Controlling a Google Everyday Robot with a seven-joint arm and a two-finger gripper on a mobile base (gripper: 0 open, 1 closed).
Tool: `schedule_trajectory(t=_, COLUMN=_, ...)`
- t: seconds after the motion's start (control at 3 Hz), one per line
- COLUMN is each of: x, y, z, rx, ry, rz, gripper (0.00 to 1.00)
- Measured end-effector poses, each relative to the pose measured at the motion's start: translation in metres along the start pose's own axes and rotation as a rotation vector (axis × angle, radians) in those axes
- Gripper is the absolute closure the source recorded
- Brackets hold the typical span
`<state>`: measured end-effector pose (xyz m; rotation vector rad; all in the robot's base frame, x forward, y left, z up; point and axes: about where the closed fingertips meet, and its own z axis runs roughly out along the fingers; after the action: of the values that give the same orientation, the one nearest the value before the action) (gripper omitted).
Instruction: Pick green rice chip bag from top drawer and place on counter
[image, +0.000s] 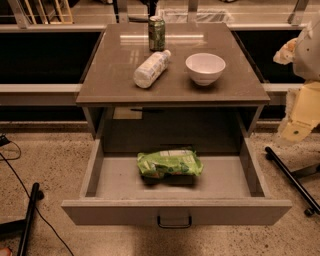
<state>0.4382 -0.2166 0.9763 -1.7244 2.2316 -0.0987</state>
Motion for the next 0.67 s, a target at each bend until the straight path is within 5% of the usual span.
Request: schedule_trajectory(t=0.67, x=-0.0057, y=-0.0010, z=0.0065, rx=-0.011, ry=-0.020, rz=-0.009, gripper=0.00)
